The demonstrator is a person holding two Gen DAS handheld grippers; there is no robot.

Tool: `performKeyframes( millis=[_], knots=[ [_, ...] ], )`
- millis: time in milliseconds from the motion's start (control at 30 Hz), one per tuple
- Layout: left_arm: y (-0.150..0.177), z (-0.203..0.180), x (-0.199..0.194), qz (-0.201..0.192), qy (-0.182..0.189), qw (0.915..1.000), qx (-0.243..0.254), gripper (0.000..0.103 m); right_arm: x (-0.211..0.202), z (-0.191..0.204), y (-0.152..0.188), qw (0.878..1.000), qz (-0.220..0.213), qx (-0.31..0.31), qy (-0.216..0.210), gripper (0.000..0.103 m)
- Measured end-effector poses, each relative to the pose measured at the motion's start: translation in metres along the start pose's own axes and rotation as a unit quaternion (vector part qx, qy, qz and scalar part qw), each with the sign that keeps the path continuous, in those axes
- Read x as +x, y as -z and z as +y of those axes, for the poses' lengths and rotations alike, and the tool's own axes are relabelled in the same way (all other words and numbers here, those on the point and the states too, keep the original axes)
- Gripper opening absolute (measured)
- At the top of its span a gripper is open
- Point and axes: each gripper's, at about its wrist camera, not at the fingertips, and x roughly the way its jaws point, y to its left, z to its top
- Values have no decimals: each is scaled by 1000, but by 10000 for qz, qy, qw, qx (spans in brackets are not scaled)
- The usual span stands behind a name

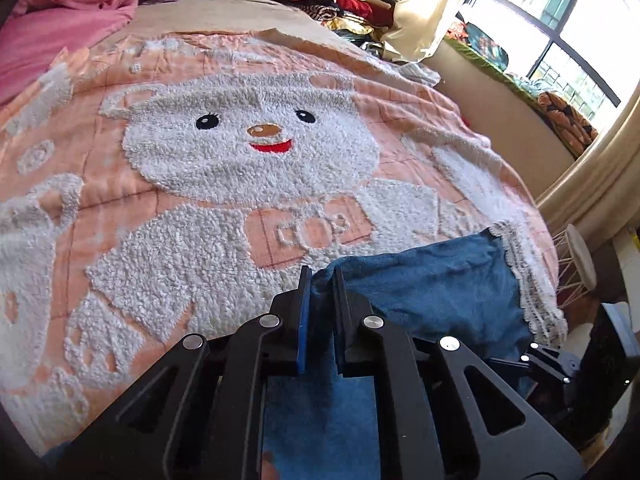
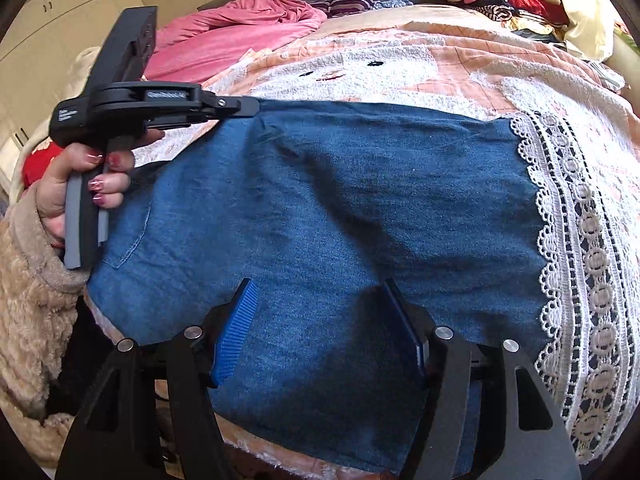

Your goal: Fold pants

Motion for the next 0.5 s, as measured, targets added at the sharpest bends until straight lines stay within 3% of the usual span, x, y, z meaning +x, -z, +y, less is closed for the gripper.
performKeyframes(
  millis=[133,233,300,400,500],
  knots=[
    [12,7,33,190,-251,9995,-13,6,1,-2,0,10000,7,25,-40,63],
    [13,13,30,61,-162,9997,-164,7,-10,-5,0,9997,36,146,-188,63],
    [12,12,21,-48,-198,9997,-144,12,-28,-13,-6,9992,-173,245,-277,63],
    [12,5,-5,-339,-298,9990,-77,17,-66,-36,-19,9971,-653,377,-31,63],
    [19,-7,-30,-608,-341,9976,-9,23,-87,-73,-36,9937,-828,650,380,63]
  ],
)
